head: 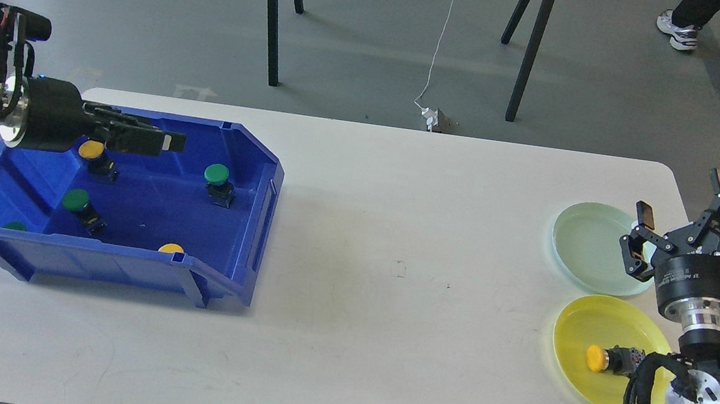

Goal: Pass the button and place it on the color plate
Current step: 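Reach the left gripper into the bin and grasp a green-topped button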

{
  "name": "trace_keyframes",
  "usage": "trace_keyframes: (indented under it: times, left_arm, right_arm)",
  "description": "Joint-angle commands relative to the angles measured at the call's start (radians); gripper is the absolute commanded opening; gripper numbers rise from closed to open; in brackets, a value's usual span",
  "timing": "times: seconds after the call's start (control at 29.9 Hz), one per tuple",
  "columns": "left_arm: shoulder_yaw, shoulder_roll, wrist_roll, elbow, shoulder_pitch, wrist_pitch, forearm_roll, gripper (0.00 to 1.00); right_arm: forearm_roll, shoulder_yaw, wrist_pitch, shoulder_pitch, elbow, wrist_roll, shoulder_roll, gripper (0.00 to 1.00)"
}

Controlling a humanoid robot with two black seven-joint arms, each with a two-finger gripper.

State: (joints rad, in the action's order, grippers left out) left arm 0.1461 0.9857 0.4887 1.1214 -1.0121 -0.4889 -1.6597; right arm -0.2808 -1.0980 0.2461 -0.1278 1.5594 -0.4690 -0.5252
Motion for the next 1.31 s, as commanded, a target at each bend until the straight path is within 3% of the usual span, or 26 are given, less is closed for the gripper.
trace_keyframes:
  times: [0.0, 0.33, 1.27]
  left_arm:
    - [-0.057, -0.012, 0.0, -0.118, 0.013, 0.0, -0.084, 0.86]
    - [-0.1, -0.16, 0.0, -0.405, 0.095, 0.0, -0.08, 0.86]
    - [-0.1, -0.262, 0.0, -0.531, 0.116, 0.0, -0.074, 0.82]
  right_arm:
    - [0.002, 0.059, -0.01, -0.095, -0.016, 0.003, -0.07, 0.99]
    - [0.003, 0.044, -0.04, -0.101, -0.013, -0.005, -0.079, 0.99]
    - [0.003, 0.041, -0.048, -0.055, -0.009, -0.019, -0.075, 0.99]
